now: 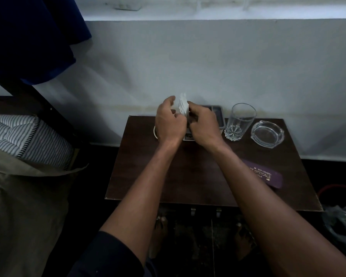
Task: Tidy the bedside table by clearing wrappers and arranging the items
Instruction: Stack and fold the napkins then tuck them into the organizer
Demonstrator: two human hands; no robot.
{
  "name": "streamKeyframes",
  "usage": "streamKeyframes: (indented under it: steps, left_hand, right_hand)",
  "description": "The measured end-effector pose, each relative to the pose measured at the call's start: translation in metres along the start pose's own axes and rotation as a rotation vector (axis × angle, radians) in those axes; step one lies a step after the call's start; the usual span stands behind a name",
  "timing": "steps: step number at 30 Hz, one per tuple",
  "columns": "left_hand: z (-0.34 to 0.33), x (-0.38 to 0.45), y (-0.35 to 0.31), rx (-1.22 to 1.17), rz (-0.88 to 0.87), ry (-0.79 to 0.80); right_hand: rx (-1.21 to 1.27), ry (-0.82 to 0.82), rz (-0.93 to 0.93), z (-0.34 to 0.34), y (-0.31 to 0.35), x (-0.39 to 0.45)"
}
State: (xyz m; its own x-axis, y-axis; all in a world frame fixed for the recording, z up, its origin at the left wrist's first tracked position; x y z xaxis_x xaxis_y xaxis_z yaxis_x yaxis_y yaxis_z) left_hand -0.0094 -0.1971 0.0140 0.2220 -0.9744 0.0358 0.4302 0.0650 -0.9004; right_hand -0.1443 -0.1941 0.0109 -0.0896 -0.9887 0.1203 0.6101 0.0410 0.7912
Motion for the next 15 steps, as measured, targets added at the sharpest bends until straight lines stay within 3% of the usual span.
streamKeyframes:
  steps: [5,8,11,15]
  left_hand:
    - [0.01,-0.019,-0.043,0.197,-0.349,-0.193]
    - [-0.012,-0.036,-0.069,0.236,-0.586,-0.143]
    - [-0.045,-0.044,-0.077,0.14,-0.618,0.027]
    - [-0.086,-0.049,-0.075,0.138,-0.549,0.135]
  right_hand:
    - [-0.087,-0.117,-0.018,0.029,-0.008,-0.001]
    - [-0.11,-0.196,0.019,0.056,-0.009,-0.008]
    - [-0.181,-0.31,0.018,0.094,-0.02,-0.015]
    - [-0.221,-0.405,-0.057,0.142,-0.047,-0.024]
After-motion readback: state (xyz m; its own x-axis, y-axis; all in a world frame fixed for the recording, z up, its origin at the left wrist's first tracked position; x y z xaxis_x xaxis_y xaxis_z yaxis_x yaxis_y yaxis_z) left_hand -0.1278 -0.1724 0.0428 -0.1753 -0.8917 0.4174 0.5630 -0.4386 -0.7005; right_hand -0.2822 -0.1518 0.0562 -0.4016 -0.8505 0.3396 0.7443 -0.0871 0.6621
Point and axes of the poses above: each hand's wrist, its own x-axis towards the middle knuckle, its own z-axis out of the back of the hand, y = z × x, the point moved 10 cm from there along x, towards the middle knuckle, and after that the axes turned 1 degree about x, right-handed, at the moved point
